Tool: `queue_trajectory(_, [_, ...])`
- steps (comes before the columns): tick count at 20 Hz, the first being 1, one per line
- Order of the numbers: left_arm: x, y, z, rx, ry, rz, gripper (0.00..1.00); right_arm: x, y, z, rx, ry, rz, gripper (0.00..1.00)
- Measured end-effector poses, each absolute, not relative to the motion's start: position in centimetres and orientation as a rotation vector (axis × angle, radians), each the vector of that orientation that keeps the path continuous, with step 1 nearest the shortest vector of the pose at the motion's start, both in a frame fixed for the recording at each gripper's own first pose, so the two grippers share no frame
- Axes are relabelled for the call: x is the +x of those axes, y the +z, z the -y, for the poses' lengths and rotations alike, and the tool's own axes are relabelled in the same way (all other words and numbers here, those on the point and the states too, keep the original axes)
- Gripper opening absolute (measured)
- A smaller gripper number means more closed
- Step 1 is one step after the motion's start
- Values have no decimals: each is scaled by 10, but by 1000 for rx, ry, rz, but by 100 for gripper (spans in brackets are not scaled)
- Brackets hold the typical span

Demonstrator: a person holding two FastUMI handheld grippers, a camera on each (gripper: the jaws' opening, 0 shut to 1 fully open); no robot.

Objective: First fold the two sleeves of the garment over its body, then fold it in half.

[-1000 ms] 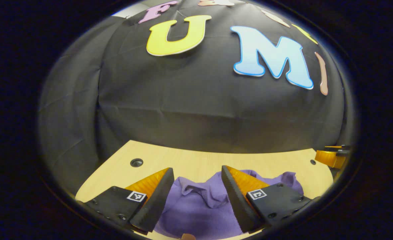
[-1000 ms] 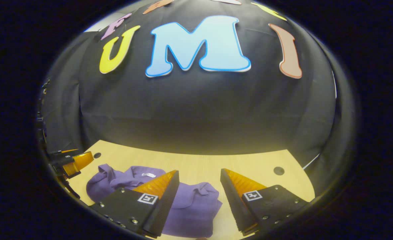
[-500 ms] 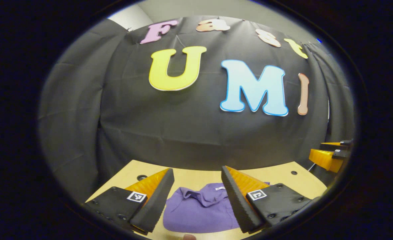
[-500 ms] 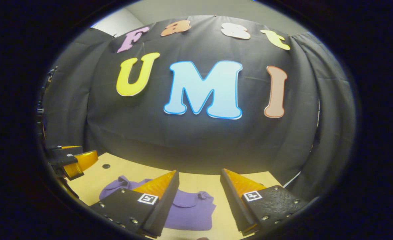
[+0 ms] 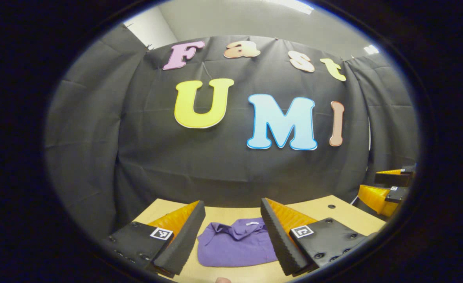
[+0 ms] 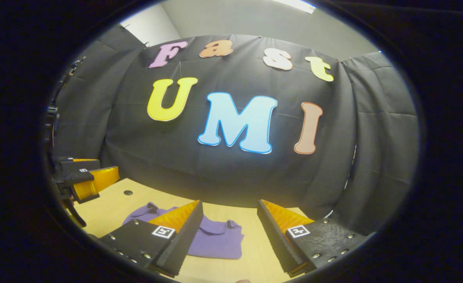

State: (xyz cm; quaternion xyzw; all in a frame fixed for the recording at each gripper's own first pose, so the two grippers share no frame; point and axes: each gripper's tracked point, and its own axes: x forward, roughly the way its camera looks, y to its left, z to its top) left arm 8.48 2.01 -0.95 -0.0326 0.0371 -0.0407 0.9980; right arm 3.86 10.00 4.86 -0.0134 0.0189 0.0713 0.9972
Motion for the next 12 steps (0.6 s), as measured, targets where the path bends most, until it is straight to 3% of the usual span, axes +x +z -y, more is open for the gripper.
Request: queue_trajectory(12, [44, 9, -3, -51, -72, -44, 94, 12, 66, -87, 28, 170, 43, 88])
